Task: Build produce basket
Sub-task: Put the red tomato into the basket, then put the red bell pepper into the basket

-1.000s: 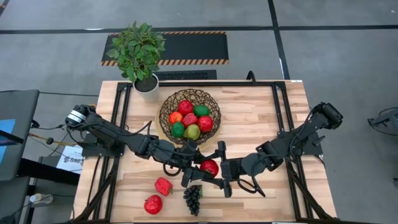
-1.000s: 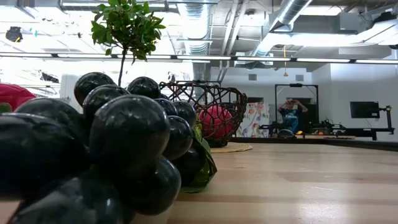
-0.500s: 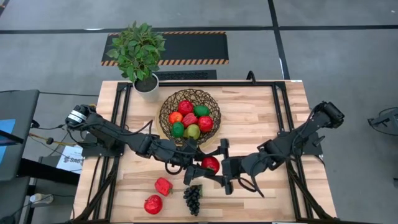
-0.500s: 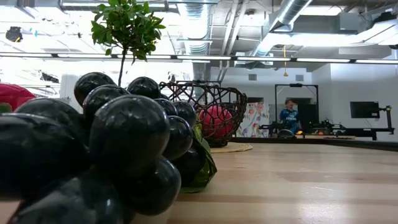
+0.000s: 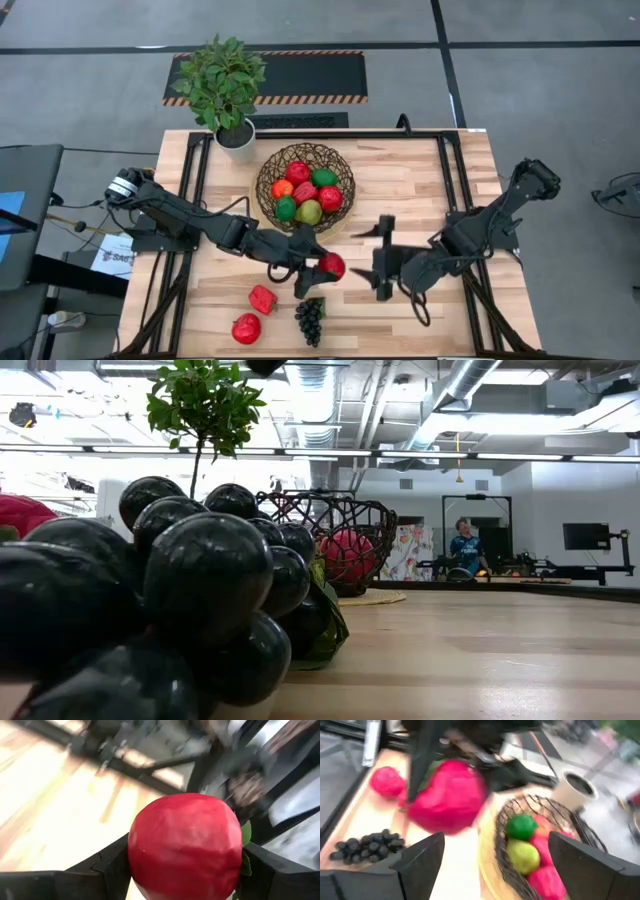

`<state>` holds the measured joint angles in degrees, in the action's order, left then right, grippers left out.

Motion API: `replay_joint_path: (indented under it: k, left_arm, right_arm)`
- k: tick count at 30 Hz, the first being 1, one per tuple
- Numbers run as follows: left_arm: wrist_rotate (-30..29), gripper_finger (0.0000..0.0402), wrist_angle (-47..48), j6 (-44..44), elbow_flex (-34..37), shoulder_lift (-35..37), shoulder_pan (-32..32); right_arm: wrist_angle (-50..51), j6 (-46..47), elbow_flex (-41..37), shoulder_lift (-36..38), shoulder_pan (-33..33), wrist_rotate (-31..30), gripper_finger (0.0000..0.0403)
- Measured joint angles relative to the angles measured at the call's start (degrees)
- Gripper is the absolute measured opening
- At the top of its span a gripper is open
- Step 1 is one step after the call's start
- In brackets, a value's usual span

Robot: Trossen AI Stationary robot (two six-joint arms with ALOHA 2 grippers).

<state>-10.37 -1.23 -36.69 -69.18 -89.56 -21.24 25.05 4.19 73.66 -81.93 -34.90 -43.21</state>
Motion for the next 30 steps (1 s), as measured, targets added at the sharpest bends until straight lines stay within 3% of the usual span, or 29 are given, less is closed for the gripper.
replay_joint_path:
  k: [2, 9, 15, 22, 30]
  left_arm:
    - [-2.42, 0.0248, 4.99, 1.03, 0.03, 0.45, 0.75]
    - [-20.57, 0.0248, 30.70, 2.84, 0.08, 1.66, 6.83]
    - [-23.43, 0.0289, 45.85, 3.20, 0.10, 0.66, 15.49]
    - [-24.63, 0.0352, 48.47, 7.81, 0.06, 0.70, 23.26]
    - [-20.43, 0.0370, 48.02, 11.85, 0.08, 0.70, 25.95]
  right_arm:
    - [4.67, 5.06, 0.12, 1.27, -0.90, -0.94, 0.0373]
    - [16.65, 19.72, 0.08, 3.00, -5.38, -1.40, 0.0369]
    - [17.18, 22.06, -0.01, 1.95, -6.83, -1.45, 0.0368]
    - [16.31, 22.87, 0.15, 0.57, -7.00, -2.07, 0.0368]
    - [17.43, 24.86, 0.10, 0.10, -7.10, -1.95, 0.0368]
